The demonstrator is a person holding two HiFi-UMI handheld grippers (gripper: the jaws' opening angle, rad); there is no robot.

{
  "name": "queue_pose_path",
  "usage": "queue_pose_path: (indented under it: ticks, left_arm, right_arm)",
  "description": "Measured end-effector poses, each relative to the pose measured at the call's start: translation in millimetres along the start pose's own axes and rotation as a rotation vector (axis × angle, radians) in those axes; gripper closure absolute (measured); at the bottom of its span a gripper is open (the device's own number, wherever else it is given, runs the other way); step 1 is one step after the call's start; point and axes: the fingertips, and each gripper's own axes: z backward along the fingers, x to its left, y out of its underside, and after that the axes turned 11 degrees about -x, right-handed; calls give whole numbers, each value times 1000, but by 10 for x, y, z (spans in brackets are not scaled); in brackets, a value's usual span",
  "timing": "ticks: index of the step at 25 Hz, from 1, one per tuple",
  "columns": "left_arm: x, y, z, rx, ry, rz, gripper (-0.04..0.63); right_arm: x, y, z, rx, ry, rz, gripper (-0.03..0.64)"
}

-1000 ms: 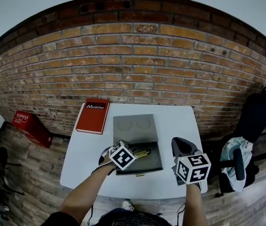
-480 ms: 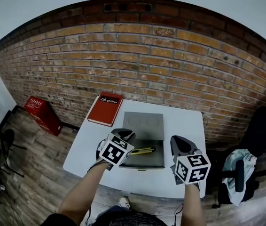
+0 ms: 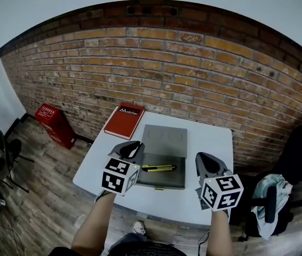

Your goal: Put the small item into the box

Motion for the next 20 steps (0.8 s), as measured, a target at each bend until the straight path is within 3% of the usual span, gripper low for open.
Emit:
queue_pose_path:
  ticks: [10,20]
  left_arm:
    - [-11,-66,361,-73,-97,101,561]
    - [-40,13,492,-51,-132,58,565]
  right_arm:
    - [49,-100,155,-24,-46,24,597]
    - [80,-134,197,-33,-73,33,597]
